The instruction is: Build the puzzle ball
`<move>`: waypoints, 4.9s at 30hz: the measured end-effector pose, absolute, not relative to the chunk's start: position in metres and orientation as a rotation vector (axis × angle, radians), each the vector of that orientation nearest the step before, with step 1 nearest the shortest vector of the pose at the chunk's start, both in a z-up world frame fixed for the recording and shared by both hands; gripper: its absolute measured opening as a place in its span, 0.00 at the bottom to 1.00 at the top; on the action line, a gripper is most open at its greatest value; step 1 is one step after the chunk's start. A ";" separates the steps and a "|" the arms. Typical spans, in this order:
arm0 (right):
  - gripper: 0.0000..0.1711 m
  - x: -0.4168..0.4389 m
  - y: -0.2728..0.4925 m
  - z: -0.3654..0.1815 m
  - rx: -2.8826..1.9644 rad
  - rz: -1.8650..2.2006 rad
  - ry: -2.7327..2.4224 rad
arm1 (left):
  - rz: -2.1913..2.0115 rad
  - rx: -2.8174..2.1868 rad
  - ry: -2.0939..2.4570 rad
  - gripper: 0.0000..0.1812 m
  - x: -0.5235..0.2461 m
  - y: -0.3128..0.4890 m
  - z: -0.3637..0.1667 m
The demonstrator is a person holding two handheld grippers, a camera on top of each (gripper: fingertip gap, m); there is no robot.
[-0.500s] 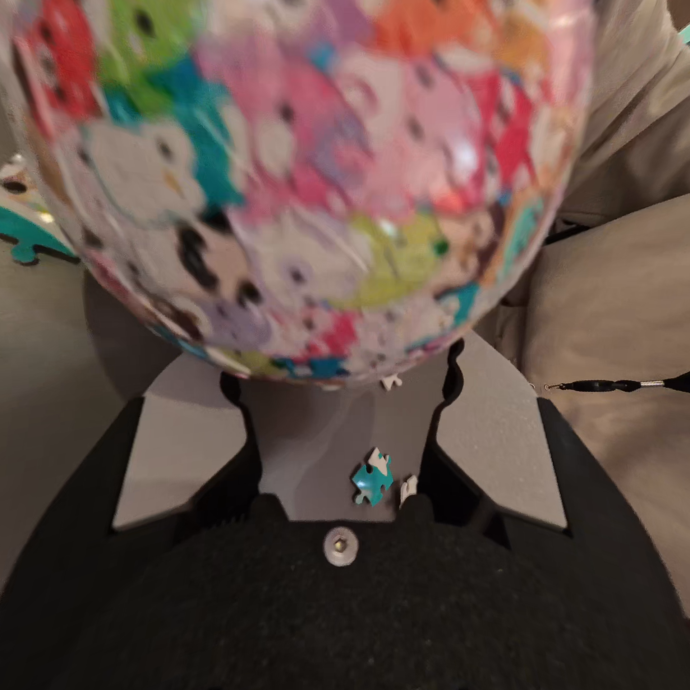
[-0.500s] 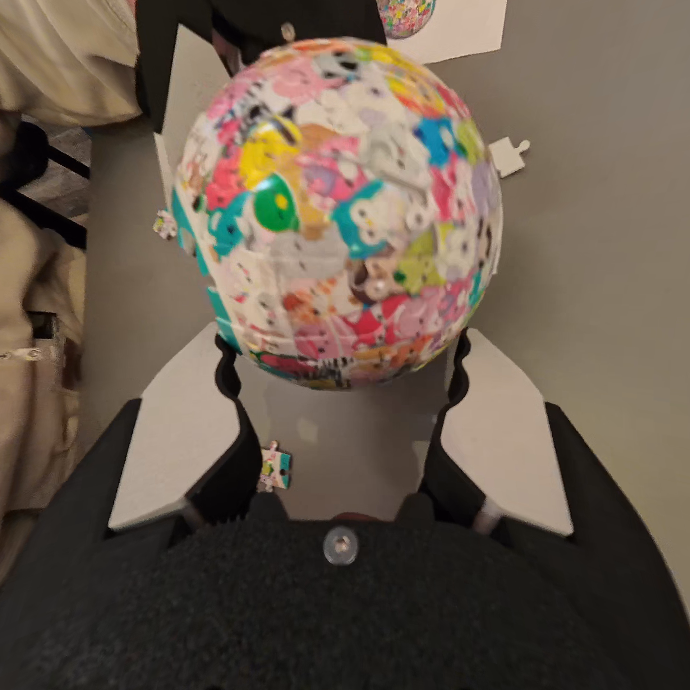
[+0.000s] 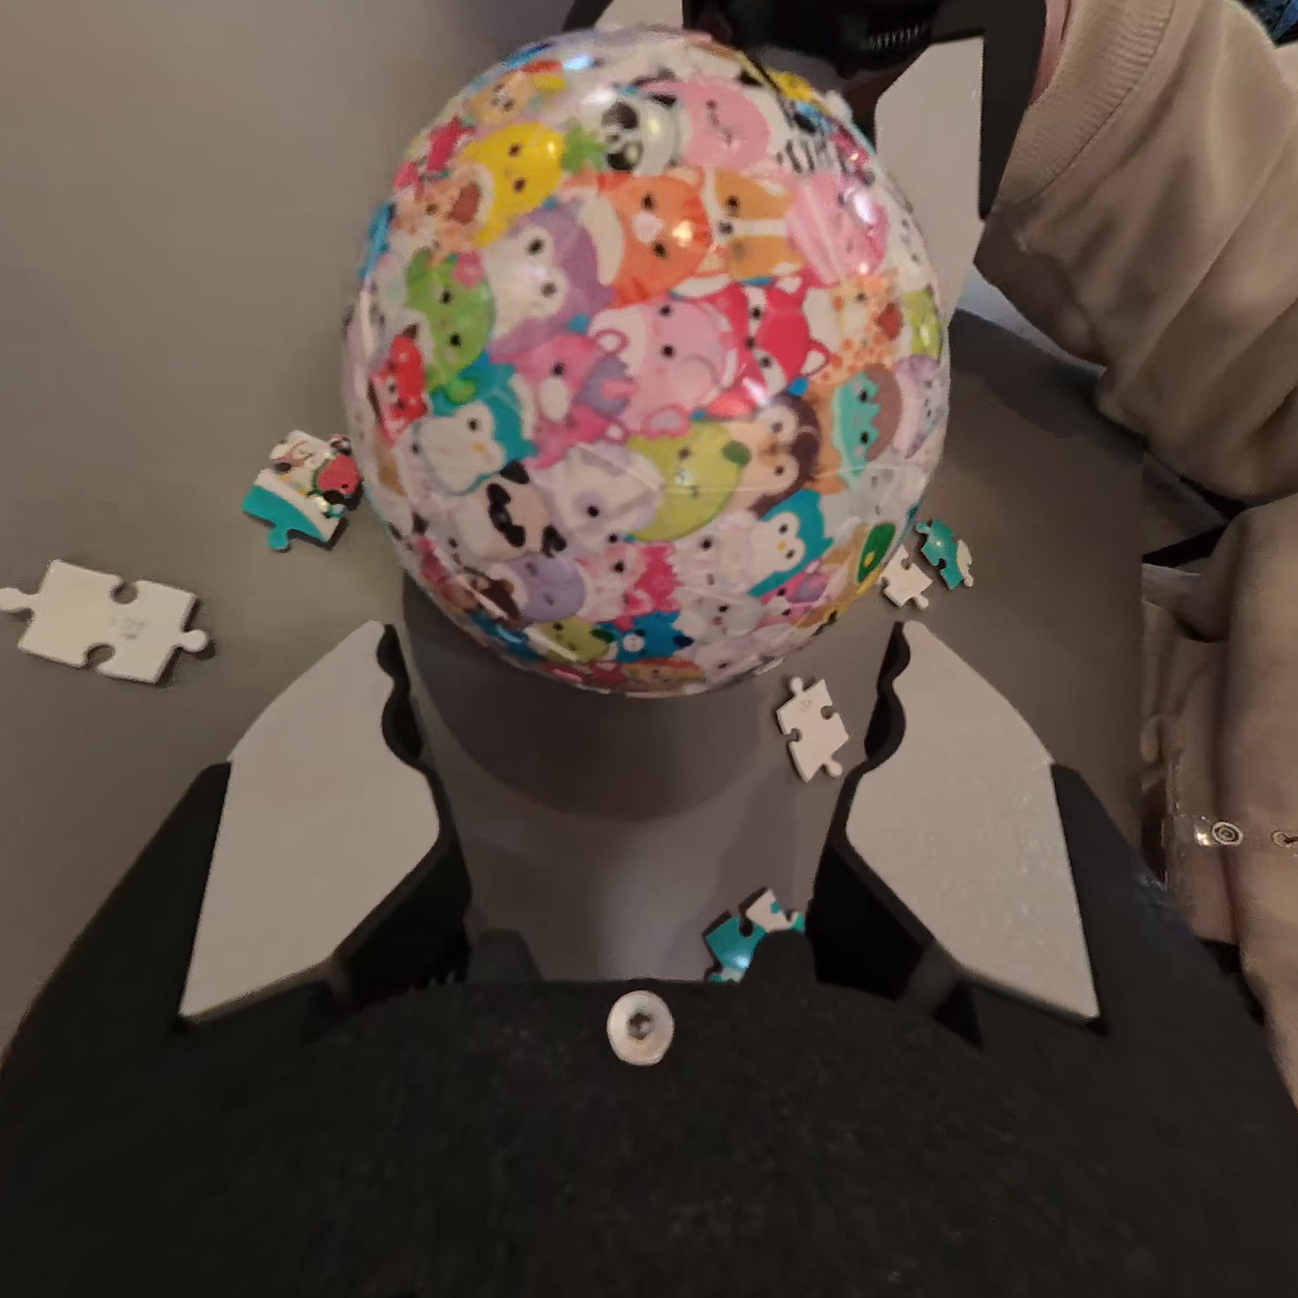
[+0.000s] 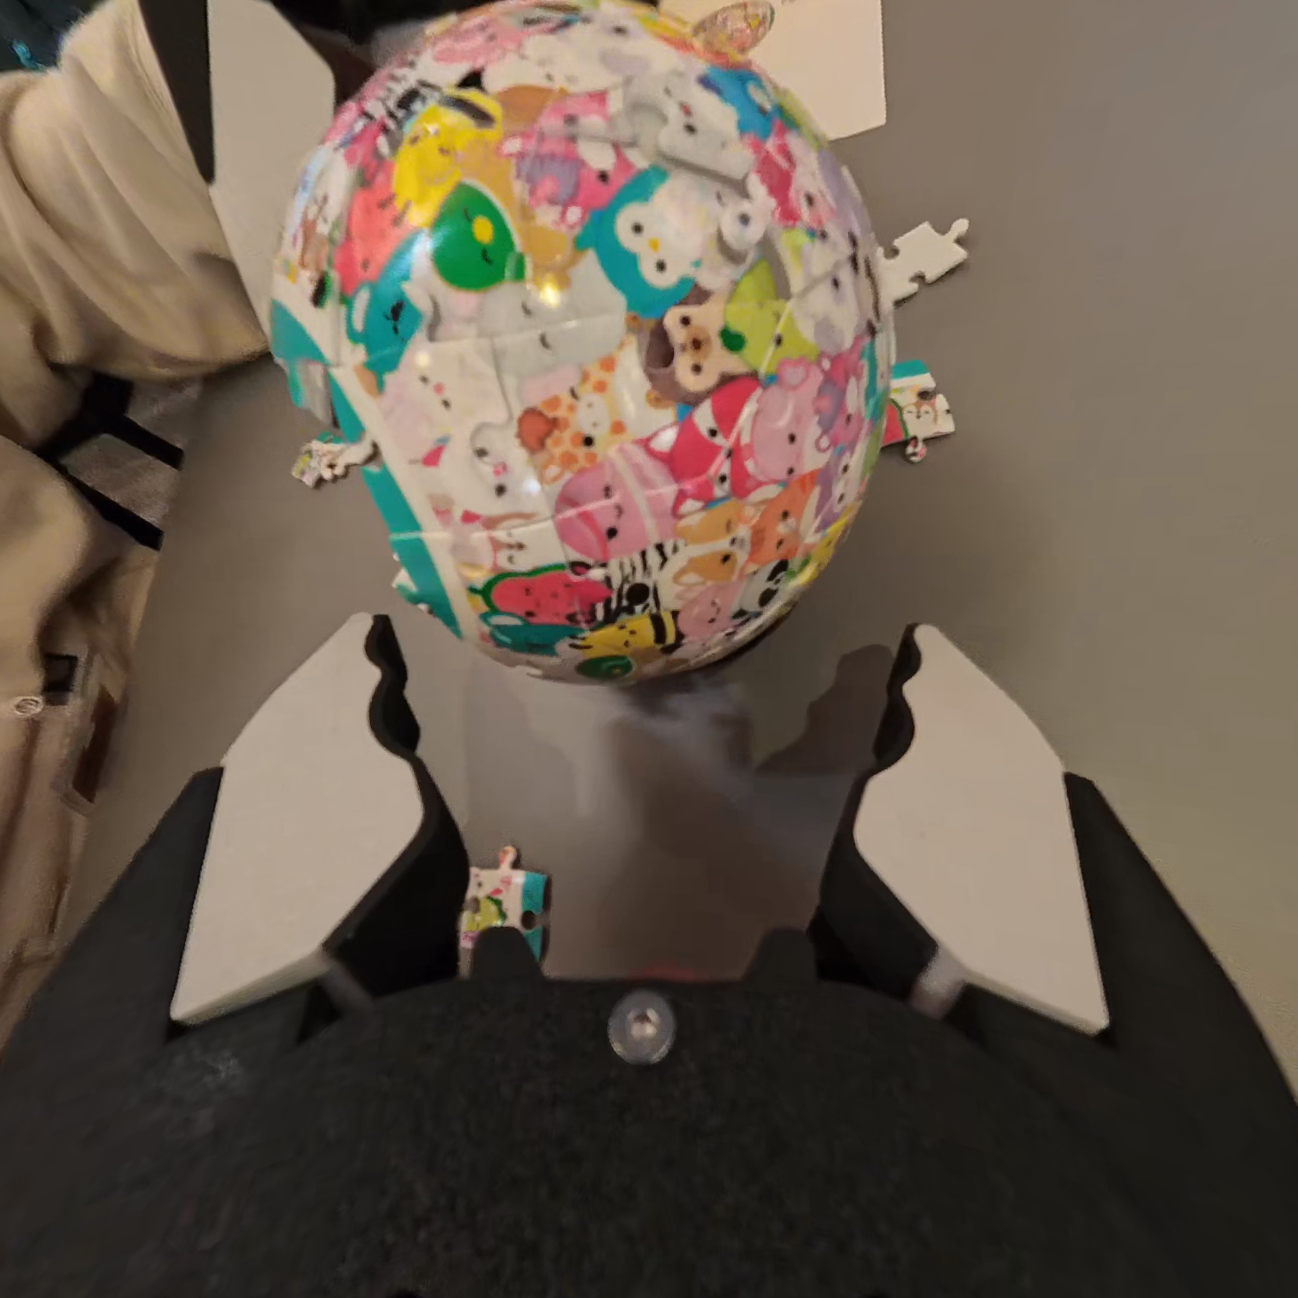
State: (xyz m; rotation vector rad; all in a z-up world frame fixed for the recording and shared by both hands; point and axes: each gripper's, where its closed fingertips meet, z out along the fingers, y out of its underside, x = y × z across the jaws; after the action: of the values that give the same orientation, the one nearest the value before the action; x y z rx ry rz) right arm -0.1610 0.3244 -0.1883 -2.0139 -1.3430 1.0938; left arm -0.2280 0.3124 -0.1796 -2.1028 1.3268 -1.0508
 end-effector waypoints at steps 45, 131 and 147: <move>0.70 -0.179 0.305 -0.191 -2.189 1.084 -1.233 | -1.717 -2.144 0.844 0.50 -0.220 0.348 -0.149; 0.42 -0.182 0.297 -0.077 -1.821 0.689 -1.356 | -1.121 -2.116 0.861 0.23 -0.274 0.266 -0.146; 0.15 -0.209 0.286 -0.131 -2.046 0.415 -2.119 | -1.360 -2.031 0.753 0.23 -0.269 0.128 -0.140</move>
State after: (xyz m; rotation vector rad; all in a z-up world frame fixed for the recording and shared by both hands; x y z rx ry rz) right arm -0.2092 0.2865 -0.1312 -2.0456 -2.1190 0.4150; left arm -0.2691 0.1281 -0.1404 -2.0310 0.7526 -1.3603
